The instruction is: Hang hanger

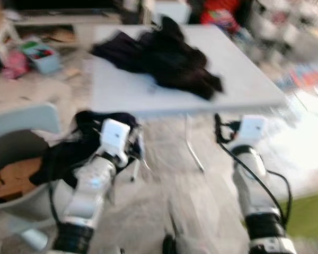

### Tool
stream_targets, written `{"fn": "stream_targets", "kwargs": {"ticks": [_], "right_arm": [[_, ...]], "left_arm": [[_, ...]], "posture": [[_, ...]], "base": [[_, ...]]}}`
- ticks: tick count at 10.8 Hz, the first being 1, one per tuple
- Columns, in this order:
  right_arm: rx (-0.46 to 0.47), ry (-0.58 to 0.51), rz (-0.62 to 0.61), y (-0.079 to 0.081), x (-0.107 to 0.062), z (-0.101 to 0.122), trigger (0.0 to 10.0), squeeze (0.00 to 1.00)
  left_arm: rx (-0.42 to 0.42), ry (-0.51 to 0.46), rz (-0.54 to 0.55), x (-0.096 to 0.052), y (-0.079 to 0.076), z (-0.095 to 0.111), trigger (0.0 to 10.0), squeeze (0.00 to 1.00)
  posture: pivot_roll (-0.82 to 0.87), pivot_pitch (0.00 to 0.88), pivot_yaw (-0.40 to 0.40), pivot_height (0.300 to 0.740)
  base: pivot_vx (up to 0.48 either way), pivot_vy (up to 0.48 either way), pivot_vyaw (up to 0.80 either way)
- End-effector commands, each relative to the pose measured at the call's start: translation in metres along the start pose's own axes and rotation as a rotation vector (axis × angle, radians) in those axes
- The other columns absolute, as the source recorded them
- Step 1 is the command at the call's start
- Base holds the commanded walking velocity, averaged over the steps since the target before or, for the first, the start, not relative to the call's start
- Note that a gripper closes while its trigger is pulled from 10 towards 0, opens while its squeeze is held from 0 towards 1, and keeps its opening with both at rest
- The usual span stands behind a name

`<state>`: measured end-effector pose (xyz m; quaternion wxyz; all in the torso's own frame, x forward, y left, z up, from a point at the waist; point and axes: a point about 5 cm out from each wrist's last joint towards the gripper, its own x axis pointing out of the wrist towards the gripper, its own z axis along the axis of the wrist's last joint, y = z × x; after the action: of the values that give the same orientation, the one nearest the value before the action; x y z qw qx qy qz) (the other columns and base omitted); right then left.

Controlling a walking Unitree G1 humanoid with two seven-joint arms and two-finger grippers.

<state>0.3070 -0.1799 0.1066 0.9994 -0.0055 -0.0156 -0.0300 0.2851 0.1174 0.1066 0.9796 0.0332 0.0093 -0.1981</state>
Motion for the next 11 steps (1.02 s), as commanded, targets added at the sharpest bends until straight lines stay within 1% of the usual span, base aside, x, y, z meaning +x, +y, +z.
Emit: {"fn": "stream_targets", "kwargs": {"ticks": [1,2,3,6,11], "right_arm": [[-0.012,-0.004,-0.005,-0.0034,0.0005,0.0011,10.0,0.0],[-0.013,-0.004,-0.002,-0.003,0.0,0.0008,10.0,0.0],[-0.013,0.003,0.001,-0.001,-0.0016,-0.0017,10.0,0.0],[-0.009,0.011,0.004,0.0008,-0.0037,-0.0037,10.0,0.0],[-0.015,0.013,0.005,0.0005,-0.0026,-0.003,10.0,0.0]], "left_arm": [[0.004,-0.033,-0.028,0.0026,-0.0058,0.008,10.0,0.0],[-0.004,-0.028,0.002,0.0034,-0.0038,0.0073,10.0,0.0],[-0.025,-0.01,0.055,0.0045,-0.0009,0.005,10.0,0.0],[-0.055,-0.006,0.045,0.0054,-0.0038,0.0045,10.0,0.0],[-0.072,0.005,0.034,0.0076,-0.0053,0.0033,10.0,0.0]], "posture": [[-0.02,0.017,-0.022,0.74],[-0.02,0.021,-0.024,0.74],[-0.02,0.027,-0.026,0.74],[-0.03,0.031,-0.027,0.74],[-0.04,0.037,-0.032,0.74]], "base": [[0.0,0.0,0.0],[0.0,0.0,0.0],[0.0,0.0,0.0],[0.0,0.0,0.0],[0.0,0.48,0.0]]}}
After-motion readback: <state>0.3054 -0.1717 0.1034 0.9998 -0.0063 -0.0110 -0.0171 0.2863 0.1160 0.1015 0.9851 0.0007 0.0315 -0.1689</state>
